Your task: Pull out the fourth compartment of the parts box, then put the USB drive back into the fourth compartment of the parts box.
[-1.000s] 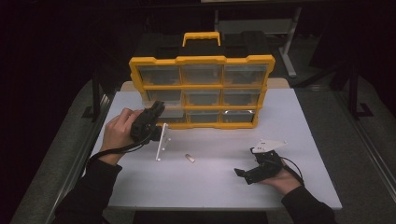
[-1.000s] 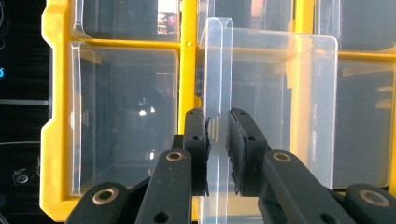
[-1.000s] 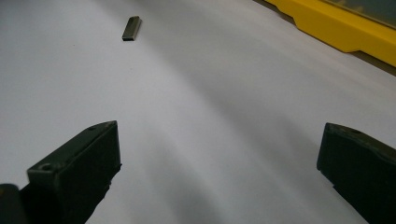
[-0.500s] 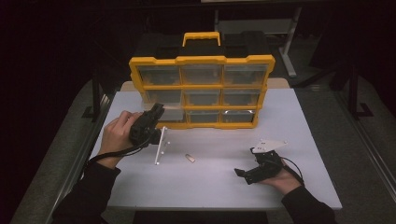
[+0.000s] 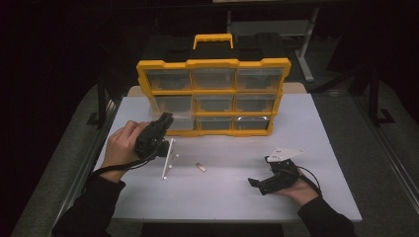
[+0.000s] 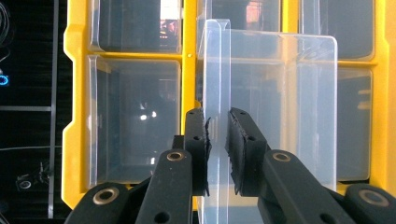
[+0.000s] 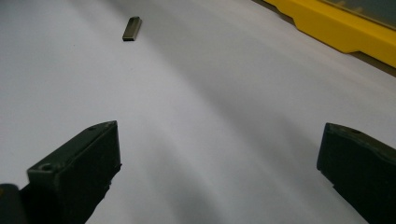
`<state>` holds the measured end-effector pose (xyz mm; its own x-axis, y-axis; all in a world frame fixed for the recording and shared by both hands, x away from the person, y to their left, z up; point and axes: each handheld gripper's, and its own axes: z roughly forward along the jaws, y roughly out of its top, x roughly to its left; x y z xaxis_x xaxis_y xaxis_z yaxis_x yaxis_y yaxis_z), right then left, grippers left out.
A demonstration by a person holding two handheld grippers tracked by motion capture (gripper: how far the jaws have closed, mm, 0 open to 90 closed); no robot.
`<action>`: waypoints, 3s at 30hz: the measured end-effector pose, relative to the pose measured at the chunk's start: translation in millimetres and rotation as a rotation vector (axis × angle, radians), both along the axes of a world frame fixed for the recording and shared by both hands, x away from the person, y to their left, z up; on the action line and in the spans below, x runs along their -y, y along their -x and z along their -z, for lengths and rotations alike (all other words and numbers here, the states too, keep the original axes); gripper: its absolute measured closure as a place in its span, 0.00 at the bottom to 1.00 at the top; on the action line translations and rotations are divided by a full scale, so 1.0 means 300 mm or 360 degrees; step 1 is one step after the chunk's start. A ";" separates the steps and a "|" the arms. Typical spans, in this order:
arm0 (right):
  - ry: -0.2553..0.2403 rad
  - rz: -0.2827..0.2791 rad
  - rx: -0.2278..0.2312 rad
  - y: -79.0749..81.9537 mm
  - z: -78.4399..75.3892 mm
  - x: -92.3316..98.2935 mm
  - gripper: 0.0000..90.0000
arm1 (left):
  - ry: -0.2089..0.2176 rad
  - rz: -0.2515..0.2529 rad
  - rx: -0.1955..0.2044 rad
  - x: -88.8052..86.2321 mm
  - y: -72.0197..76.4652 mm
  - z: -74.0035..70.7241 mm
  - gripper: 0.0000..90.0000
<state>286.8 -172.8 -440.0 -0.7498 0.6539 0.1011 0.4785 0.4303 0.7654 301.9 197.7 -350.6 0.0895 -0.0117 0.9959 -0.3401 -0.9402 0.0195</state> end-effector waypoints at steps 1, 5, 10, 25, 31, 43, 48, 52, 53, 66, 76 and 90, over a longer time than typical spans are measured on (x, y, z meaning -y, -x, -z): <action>0.0000 0.0000 0.0000 0.000 0.000 0.000 0.00 | -0.0002 -0.0002 0.0000 -0.001 0.004 0.000 0.87; -0.0001 0.0002 0.0001 0.000 0.000 0.000 0.00 | -0.0006 0.0003 0.0003 -0.002 0.014 -0.001 0.87; 0.0001 -0.0001 0.0001 0.000 0.000 0.000 0.00 | -0.0008 0.0015 0.0004 -0.003 0.026 0.000 0.87; 0.0000 0.0003 0.0001 -0.001 -0.001 0.000 0.00 | -0.0033 0.0030 0.0009 -0.007 0.054 0.005 0.87; -0.0003 0.0004 -0.0001 -0.004 -0.001 -0.001 0.00 | -0.0032 0.0037 0.0005 -0.010 0.064 0.007 0.87; -0.0005 0.0002 -0.0010 -0.012 0.000 -0.009 0.00 | -0.0023 0.0064 -0.0008 -0.025 0.071 0.018 0.86; 0.0006 -0.0002 -0.0010 -0.013 0.001 -0.012 0.00 | -0.0030 0.0063 -0.0008 -0.025 0.071 0.018 0.85; 0.0001 -0.0001 -0.0009 -0.012 0.001 -0.008 0.00 | -0.0038 0.0054 -0.0009 -0.026 0.069 0.018 0.77; 0.0005 0.0000 -0.0012 -0.010 0.001 -0.008 0.00 | -0.0033 0.0055 -0.0004 -0.027 0.070 0.019 0.74; 0.0005 -0.0002 0.0002 -0.001 -0.002 -0.004 0.00 | -0.0005 0.0071 0.0016 -0.024 0.087 0.029 0.59; 0.0005 -0.0005 0.0003 -0.001 -0.002 -0.005 0.00 | 0.0021 0.0068 0.0029 -0.025 0.097 0.044 0.50; 0.0005 -0.0008 0.0004 -0.002 -0.002 -0.006 0.00 | 0.0034 0.0078 0.0017 -0.014 0.118 0.095 0.37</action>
<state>287.4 -171.0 -439.3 -0.7535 0.6502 0.0971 0.4741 0.4351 0.7654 266.6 201.9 -379.2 0.0788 0.0053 0.9969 -0.3863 -0.9217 0.0354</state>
